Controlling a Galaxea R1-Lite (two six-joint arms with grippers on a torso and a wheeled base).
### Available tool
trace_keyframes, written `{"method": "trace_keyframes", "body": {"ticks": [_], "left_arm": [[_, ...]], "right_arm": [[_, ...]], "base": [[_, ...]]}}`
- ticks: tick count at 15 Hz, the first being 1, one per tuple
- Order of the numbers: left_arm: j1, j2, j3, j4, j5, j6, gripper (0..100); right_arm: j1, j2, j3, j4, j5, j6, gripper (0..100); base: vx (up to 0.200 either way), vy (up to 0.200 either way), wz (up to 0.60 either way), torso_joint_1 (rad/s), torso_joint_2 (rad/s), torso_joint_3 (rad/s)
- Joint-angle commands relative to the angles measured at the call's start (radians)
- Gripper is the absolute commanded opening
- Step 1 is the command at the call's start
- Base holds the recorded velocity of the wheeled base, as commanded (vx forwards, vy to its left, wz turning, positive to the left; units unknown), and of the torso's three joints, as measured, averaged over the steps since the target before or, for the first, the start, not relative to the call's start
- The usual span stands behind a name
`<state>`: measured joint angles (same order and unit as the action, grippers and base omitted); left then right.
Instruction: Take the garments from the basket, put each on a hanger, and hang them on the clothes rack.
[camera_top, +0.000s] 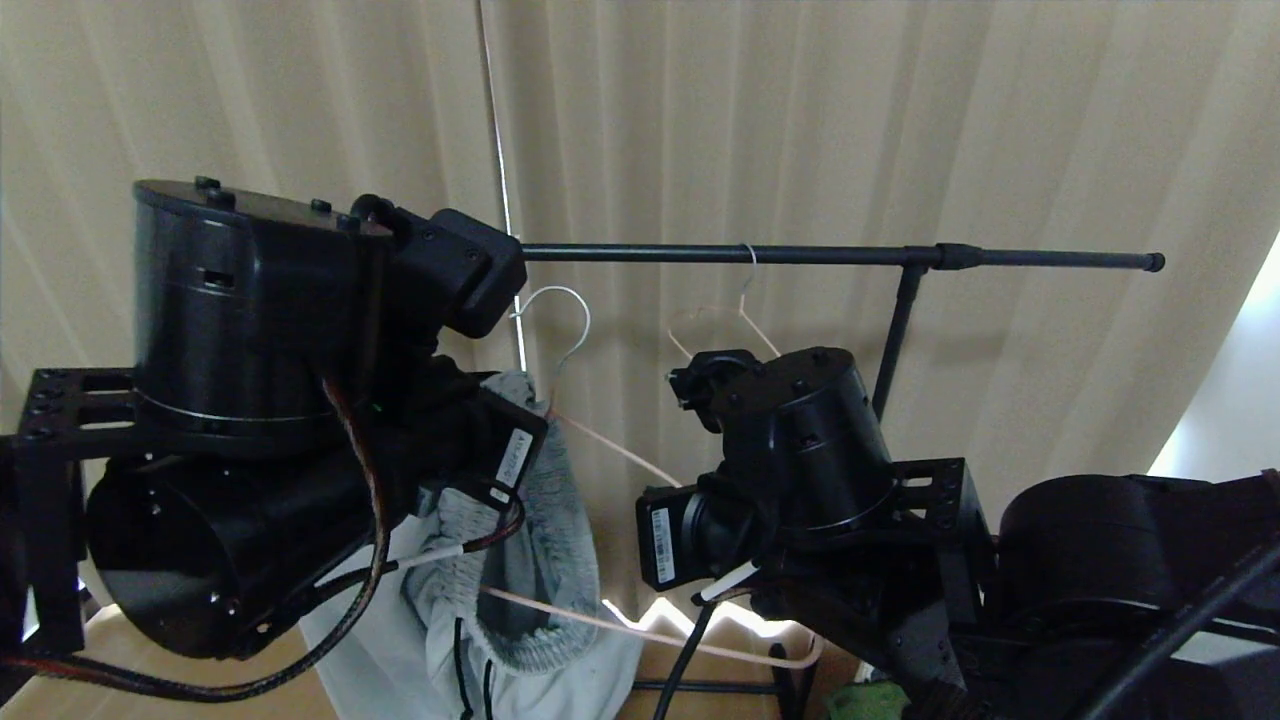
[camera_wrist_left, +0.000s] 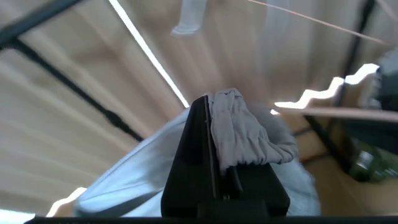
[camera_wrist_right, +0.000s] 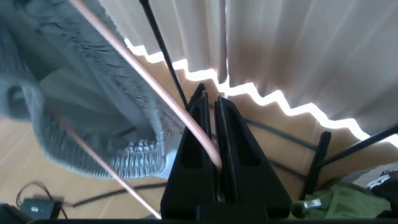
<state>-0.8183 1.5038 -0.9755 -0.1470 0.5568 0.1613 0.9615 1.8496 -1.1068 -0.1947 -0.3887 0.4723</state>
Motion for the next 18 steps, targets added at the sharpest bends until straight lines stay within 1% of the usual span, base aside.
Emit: {"method": "trace_keyframes", "body": {"ticks": [1,4,6,9,12,15,17,18], "left_arm": [[-0.021,-0.005,0.017,0.000,-0.002,-0.003,0],[-0.018,-0.016,0.034,-0.002,-0.002,-0.003,0],[-0.018,-0.031,0.055,-0.002,-0.005,-0.005,0],[-0.019,-0.089,0.152,-0.006,-0.049,-0.003,0],[-0.019,-0.089,0.155,-0.019,-0.055,0.000,0],[-0.022,-0.083,0.158,-0.057,-0.063,0.001,0],[-0.022,-0.091,0.163,-0.062,-0.106,0.009,0],[-0.022,-0.096,0.161,-0.062,-0.109,0.011,100]], "right_arm": [[0.000,-0.015,0.004,-0.011,-0.004,0.000,0],[0.000,-0.062,0.038,-0.026,-0.009,-0.035,0],[-0.001,-0.079,0.054,-0.081,-0.009,-0.063,0],[-0.003,-0.102,0.139,-0.224,-0.009,-0.150,0],[-0.009,-0.099,0.183,-0.338,-0.009,-0.215,0],[-0.012,-0.099,0.186,-0.348,-0.007,-0.224,0],[-0.012,-0.101,0.186,-0.350,-0.007,-0.224,0],[-0.012,-0.102,0.186,-0.350,-0.007,-0.224,0]], "base": [[0.000,0.000,0.00,0.000,0.00,0.000],[0.000,0.000,0.00,0.000,0.00,0.000],[0.000,0.000,0.00,0.000,0.00,0.000],[0.000,0.000,0.00,0.000,0.00,0.000],[0.000,0.000,0.00,0.000,0.00,0.000],[0.000,0.000,0.00,0.000,0.00,0.000],[0.000,0.000,0.00,0.000,0.00,0.000],[0.000,0.000,0.00,0.000,0.00,0.000]]}}
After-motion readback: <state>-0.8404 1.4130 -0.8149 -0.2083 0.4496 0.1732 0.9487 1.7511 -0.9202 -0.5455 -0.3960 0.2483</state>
